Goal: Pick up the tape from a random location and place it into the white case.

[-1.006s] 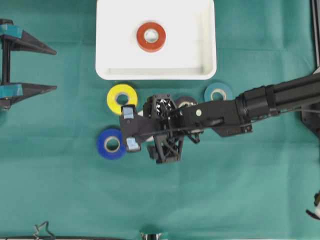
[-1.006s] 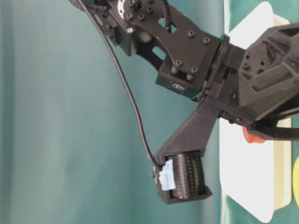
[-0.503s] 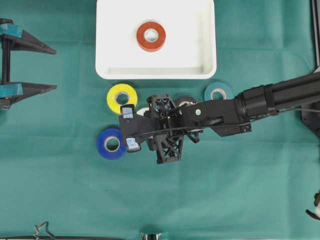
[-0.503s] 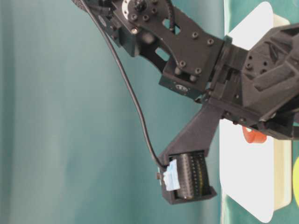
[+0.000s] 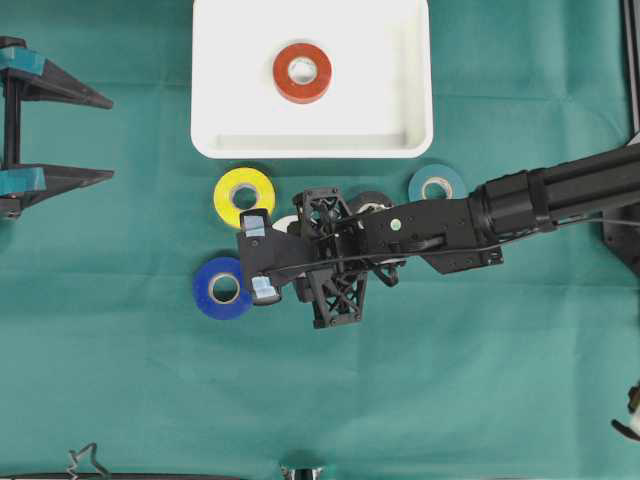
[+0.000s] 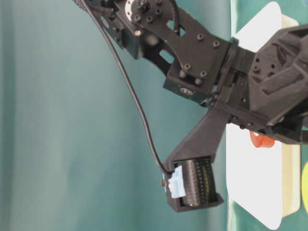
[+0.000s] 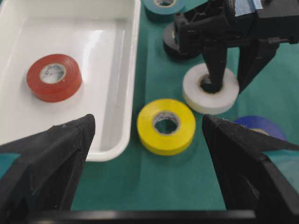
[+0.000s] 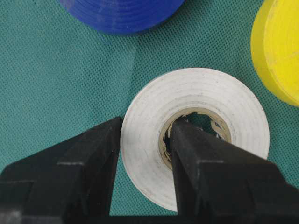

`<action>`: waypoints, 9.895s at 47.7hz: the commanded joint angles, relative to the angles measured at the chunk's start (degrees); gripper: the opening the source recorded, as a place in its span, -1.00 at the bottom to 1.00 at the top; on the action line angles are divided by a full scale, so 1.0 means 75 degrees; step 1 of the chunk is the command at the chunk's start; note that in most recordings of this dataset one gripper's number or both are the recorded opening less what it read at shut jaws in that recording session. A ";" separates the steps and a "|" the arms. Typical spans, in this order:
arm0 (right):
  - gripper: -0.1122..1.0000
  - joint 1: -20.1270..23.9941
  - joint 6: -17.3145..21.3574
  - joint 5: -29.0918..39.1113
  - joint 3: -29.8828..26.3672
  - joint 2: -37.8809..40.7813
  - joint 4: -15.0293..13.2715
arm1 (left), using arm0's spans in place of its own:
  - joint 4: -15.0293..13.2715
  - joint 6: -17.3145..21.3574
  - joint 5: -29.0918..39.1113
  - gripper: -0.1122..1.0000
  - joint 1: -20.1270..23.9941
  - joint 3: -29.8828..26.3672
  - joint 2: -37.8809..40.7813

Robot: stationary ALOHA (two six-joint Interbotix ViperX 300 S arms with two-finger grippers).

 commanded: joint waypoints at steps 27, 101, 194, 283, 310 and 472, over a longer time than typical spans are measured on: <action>-0.21 0.0000 0.0047 0.2543 -0.1031 -0.2203 -0.0141 | 0.0000 0.0000 -0.0047 0.90 -0.0023 -0.0105 0.0047; -0.21 0.0012 0.0094 0.4922 -0.2367 -0.2965 -0.0762 | -0.0012 0.0000 -0.0047 0.90 -0.0023 -0.0117 0.0035; -0.21 -0.3492 -0.0551 0.4031 -0.1898 -0.2672 -0.1254 | -0.0012 -0.0012 -0.0023 0.90 -0.0023 -0.0105 0.0035; -0.21 -0.3633 -0.0375 0.3176 -0.0387 -0.3305 -0.1219 | -0.0012 -0.0082 -0.0012 0.90 -0.0023 -0.0105 0.0047; -0.21 -0.3645 0.0094 0.0574 0.0973 -0.1477 -0.1207 | 0.0000 -0.0082 0.0000 0.90 -0.0023 -0.0105 0.0047; 0.81 -0.1430 0.0609 0.2883 0.0844 -0.5227 -0.1816 | -0.0012 -0.0094 0.0000 0.90 0.0082 -0.0105 0.0035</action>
